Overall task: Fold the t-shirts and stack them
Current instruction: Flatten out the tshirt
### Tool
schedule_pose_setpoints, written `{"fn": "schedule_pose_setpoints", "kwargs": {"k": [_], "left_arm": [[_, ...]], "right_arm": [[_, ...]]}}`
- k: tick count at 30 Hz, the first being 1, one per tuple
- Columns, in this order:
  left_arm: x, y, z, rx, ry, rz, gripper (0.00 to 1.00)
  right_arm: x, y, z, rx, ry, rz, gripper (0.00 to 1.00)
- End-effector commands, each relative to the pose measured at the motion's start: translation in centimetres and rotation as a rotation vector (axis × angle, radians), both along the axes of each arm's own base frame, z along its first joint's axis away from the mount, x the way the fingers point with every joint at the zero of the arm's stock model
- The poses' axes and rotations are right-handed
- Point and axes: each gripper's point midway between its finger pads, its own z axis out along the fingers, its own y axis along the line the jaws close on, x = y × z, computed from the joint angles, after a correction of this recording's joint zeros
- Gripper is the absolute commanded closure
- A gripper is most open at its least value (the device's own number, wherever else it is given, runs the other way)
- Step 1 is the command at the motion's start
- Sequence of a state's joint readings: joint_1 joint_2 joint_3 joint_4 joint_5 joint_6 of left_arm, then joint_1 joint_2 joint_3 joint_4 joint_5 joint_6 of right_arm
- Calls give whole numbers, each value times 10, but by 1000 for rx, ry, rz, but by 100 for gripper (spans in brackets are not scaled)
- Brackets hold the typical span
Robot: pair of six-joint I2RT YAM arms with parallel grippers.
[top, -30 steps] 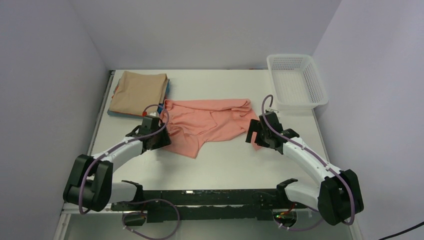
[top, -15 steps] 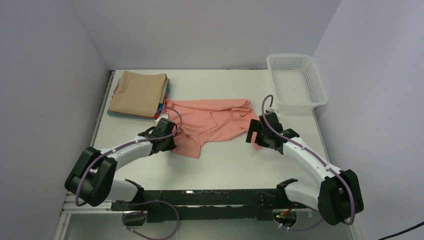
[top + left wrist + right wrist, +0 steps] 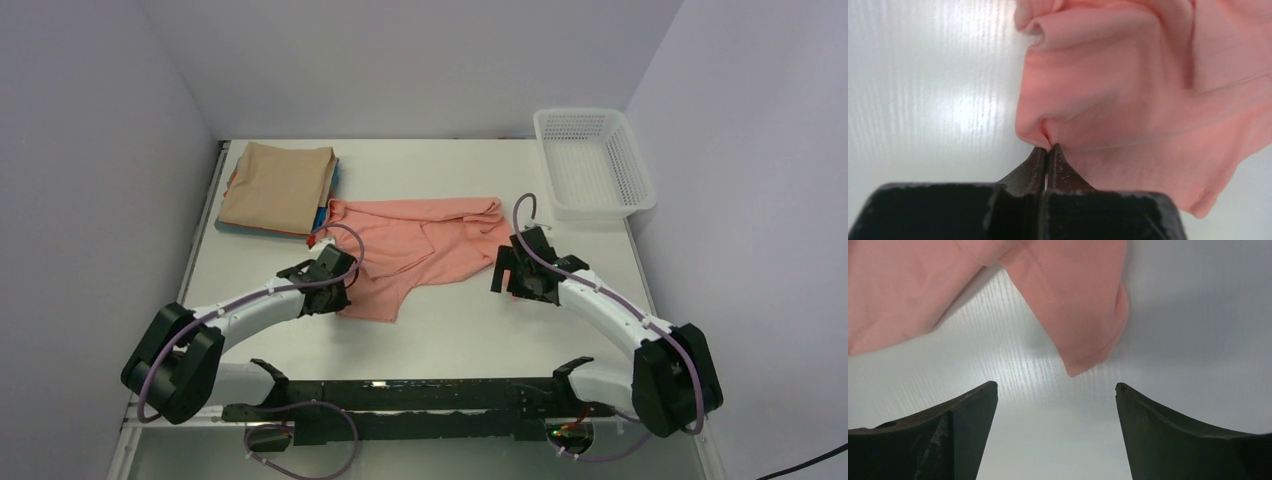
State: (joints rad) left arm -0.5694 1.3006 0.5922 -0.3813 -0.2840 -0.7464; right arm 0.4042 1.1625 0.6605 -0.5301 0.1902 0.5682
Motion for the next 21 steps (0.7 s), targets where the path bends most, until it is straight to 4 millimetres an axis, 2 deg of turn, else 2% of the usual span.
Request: {"fn": "schedule_pose_setpoints", "kwargs": {"k": [1,5,8,10,16,18,21], "left_arm": [[-18,25,-1,87,31,54,100],[-19,28,1,89,20,65,100],[-19,29,1,89,13,67,100],[-18,30,2,98,11,71,100],[-16,29,7,82,-8,78,100],[-14,26,10,61,-25,70,100],[-12,18,14,18,-49,48,100]], "right_arm": [[12,4,-7,-43,25,4,13],[19,2,-21,-66,60,-48,19],[26,8,-30,-27,72,-37,29],[26,4,-36,-43,88,-61,31],[12,-6,-47,-66,147,-102,45],[4,-10,-48,-77,162,-115,47],[-4,-17,-46,-93,164,-141,66]]}}
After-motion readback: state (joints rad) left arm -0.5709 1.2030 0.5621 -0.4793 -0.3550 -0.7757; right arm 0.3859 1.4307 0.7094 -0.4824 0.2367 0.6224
